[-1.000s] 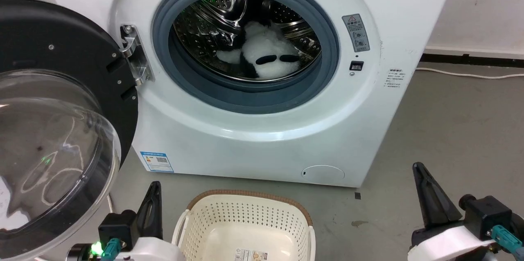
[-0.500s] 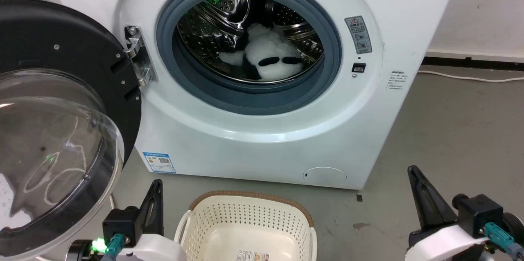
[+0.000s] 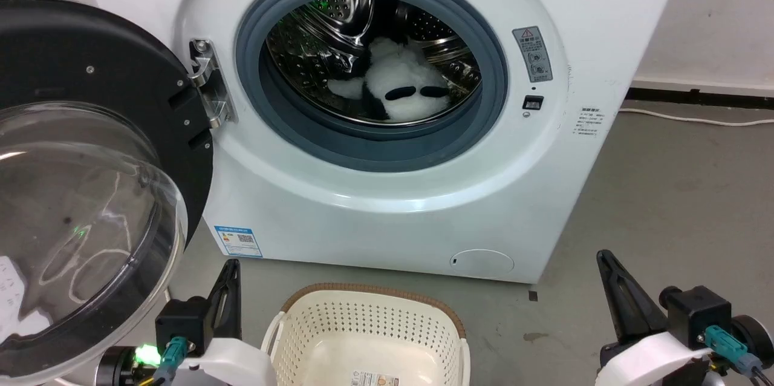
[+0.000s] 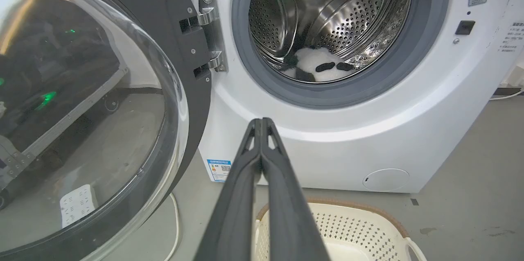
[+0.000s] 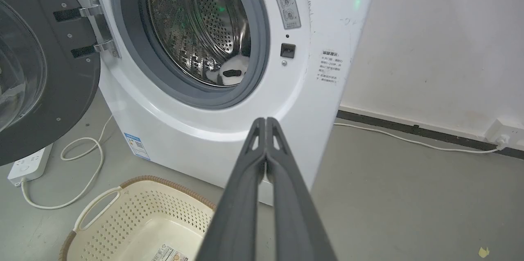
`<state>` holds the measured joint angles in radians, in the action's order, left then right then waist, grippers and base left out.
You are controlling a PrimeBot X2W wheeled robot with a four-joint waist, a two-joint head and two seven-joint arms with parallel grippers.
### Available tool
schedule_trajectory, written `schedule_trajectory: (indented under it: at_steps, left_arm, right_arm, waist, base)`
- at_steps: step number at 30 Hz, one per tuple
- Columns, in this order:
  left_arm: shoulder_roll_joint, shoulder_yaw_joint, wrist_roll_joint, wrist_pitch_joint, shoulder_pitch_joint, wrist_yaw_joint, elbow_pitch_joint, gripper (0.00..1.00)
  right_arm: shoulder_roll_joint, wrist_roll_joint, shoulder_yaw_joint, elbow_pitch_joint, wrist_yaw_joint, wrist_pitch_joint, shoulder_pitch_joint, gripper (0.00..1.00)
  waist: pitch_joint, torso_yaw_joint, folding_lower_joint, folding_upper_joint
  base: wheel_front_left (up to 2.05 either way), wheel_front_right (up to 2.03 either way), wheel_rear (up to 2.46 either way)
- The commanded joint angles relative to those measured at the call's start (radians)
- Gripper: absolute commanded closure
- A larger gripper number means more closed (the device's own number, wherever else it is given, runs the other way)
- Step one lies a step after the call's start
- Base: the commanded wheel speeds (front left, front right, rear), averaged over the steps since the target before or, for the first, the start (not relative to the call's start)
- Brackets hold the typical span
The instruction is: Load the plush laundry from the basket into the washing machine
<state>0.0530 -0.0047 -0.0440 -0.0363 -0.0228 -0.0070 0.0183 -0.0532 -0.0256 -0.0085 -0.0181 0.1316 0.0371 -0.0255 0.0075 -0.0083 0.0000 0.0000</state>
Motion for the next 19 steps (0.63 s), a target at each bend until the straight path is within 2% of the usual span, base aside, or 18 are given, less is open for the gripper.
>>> schedule_trajectory:
  at_steps: [1,19]
  left_arm:
    - [-0.001,0.003,0.01,0.004,0.012,0.004,-0.006,1.0]
    - [-0.003,0.005,0.044,0.036,0.023,0.007,-0.018,1.0]
  right_arm:
    - [0.003,0.008,0.002,0.005,-0.001,-0.004,0.018,1.0]
    - [0.003,0.026,0.009,0.018,-0.001,-0.037,0.025,1.0]
  waist:
    - [0.0,0.001,0.0,0.0]
    - [-0.008,0.008,0.0,0.0]
  base:
    - [0.0,0.0,0.0]
    - [0.0,0.0,0.0]
